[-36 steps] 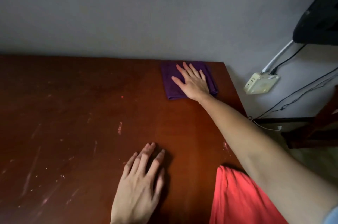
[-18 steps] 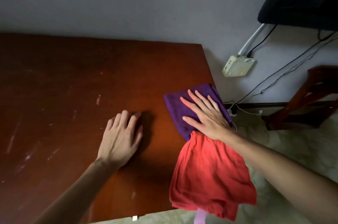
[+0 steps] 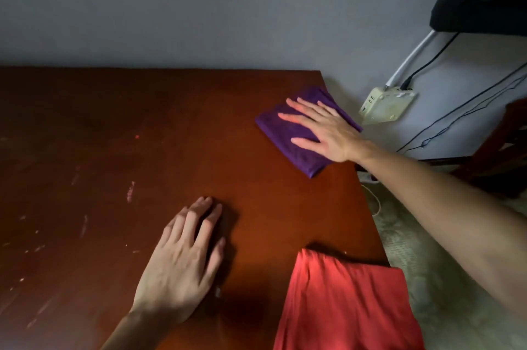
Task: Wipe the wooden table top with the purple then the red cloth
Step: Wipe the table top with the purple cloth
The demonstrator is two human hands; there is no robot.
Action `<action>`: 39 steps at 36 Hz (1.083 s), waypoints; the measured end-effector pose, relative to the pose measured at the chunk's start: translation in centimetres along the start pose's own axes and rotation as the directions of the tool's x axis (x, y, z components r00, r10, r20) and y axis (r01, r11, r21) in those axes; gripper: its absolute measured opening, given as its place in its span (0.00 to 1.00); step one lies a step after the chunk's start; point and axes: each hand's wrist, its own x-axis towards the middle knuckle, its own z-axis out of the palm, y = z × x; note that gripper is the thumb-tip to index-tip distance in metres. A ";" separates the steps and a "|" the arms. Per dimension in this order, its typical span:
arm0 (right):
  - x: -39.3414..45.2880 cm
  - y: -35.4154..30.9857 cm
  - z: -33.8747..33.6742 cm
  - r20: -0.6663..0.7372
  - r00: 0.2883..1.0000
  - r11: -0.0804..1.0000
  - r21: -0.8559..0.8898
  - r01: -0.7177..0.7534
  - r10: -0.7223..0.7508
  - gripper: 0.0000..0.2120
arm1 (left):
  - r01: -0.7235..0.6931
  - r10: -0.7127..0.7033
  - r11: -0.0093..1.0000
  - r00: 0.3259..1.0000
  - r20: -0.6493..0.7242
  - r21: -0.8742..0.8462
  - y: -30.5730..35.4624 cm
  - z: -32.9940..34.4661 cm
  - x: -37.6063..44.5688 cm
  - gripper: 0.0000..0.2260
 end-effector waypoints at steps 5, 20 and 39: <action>6.7 4.0 -0.6 -0.028 0.985 0.984 0.043 -0.171 0.172 0.31 | -0.021 0.020 1.000 1.000 -0.021 -0.009 -0.6 0.6 0.6 0.26; 5.7 0.2 0.3 -0.046 0.900 0.899 0.083 -0.430 0.434 0.31 | 0.025 -0.024 0.999 1.000 0.012 -0.038 -0.5 -0.2 0.5 0.26; -16.3 -9.9 1.7 -0.016 0.991 0.984 -0.120 -0.134 0.133 0.40 | -0.007 0.009 0.999 0.999 -0.034 0.039 0.1 0.5 0.0 0.25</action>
